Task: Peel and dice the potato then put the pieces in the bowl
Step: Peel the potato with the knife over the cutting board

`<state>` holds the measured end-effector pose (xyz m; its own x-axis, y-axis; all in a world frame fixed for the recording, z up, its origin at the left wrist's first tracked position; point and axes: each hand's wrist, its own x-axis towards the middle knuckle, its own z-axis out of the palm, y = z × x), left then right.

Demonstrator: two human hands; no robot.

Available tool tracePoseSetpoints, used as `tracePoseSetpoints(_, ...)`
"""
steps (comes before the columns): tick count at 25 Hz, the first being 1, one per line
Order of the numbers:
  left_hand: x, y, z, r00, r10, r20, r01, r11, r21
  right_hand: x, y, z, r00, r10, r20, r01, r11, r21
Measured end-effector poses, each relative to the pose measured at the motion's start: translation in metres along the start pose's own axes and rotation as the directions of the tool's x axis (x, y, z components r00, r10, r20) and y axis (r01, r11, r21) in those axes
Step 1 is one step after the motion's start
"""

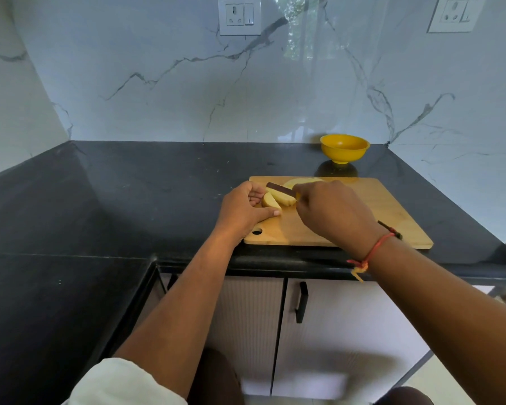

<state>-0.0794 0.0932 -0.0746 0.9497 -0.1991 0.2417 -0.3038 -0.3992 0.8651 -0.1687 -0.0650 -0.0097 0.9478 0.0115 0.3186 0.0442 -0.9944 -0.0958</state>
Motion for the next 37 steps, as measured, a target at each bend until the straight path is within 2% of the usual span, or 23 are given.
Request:
tracePoseSetpoints(4,0.0,0.002,0.0,1.0,-0.018,-0.021,0.018,1.0,0.015,0.024,-0.012,0.005,0.995,0.019,0.101,-0.016,1.0,-0.025)
tracePoseSetpoints(9,0.0,0.002,0.0,1.0,-0.018,-0.021,0.018,1.0,0.002,0.035,-0.015,0.009,0.995,-0.001,0.1,0.002,1.0,-0.012)
tracePoseSetpoints(17,0.002,0.0,0.0,0.999,0.017,-0.033,-0.015,0.999,0.039,0.039,-0.016,0.02,0.983,0.055,0.176,-0.06,0.998,0.027)
tracePoseSetpoints(37,0.005,-0.001,0.004,0.996,0.058,-0.067,-0.051,0.994,0.097,0.013,-0.02,0.019,0.958,0.041,0.282,-0.032,0.999,-0.035)
